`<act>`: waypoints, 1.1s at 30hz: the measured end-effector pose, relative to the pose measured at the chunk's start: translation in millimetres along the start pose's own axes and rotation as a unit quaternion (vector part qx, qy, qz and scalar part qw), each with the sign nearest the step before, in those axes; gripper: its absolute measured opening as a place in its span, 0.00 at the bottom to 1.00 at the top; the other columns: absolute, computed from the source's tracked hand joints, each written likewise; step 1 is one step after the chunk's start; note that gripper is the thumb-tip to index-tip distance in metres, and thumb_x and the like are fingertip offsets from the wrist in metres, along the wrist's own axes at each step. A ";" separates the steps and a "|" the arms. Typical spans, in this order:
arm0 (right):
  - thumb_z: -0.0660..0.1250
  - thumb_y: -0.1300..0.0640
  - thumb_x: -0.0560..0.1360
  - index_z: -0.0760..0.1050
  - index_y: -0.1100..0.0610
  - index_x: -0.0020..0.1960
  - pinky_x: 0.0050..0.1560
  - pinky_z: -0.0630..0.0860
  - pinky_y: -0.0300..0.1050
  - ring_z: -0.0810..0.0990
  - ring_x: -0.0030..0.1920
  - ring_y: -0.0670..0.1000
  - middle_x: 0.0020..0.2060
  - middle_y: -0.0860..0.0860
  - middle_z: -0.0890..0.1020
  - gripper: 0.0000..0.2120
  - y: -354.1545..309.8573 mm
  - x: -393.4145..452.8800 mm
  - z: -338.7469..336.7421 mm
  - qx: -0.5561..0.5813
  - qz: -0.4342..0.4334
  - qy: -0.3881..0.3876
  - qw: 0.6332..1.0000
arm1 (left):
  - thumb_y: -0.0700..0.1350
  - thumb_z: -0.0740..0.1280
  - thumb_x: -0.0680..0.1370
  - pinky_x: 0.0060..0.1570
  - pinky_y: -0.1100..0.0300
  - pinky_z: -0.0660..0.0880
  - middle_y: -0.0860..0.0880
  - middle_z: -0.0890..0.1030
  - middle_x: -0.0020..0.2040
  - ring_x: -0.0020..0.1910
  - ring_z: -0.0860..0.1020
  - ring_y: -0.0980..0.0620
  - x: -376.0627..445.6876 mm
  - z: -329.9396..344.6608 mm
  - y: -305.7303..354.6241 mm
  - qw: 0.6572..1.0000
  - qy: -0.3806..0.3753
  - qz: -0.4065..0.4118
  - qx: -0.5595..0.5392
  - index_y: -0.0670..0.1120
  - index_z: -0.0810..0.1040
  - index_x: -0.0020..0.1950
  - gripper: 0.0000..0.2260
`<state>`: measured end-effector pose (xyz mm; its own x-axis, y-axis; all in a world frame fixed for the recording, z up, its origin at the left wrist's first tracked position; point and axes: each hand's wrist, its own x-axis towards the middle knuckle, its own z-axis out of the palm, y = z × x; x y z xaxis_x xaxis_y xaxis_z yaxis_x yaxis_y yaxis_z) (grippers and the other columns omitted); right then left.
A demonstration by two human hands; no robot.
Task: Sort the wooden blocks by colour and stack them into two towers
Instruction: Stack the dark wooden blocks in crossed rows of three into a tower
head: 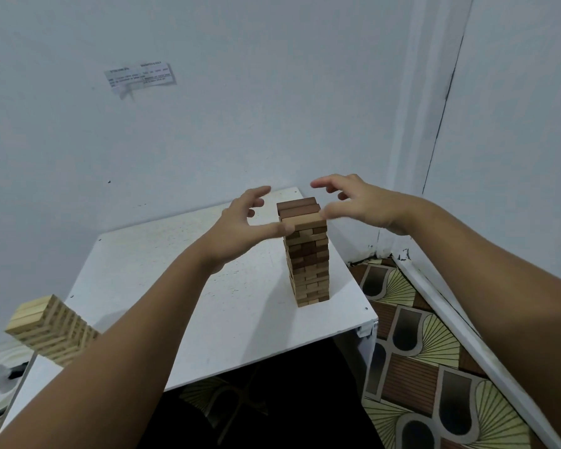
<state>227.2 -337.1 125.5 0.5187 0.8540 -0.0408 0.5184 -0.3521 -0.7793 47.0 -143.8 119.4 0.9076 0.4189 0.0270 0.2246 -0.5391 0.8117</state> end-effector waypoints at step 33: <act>0.52 0.43 0.85 0.77 0.45 0.61 0.72 0.71 0.54 0.80 0.60 0.44 0.56 0.41 0.82 0.17 -20.5 10.5 80.4 0.395 0.061 0.169 0.901 | 0.75 0.48 0.79 0.39 0.60 0.77 0.52 0.87 0.49 0.45 0.86 0.57 -4.4 90.8 51.7 0.901 0.160 -0.129 -0.382 0.55 0.81 0.58 0.32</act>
<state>167.4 -290.2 90.7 0.7861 0.6145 -0.0666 -0.1321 0.0617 -0.9893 86.8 -239.8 108.2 0.6834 0.7140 -0.1524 -0.0076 0.2157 0.9764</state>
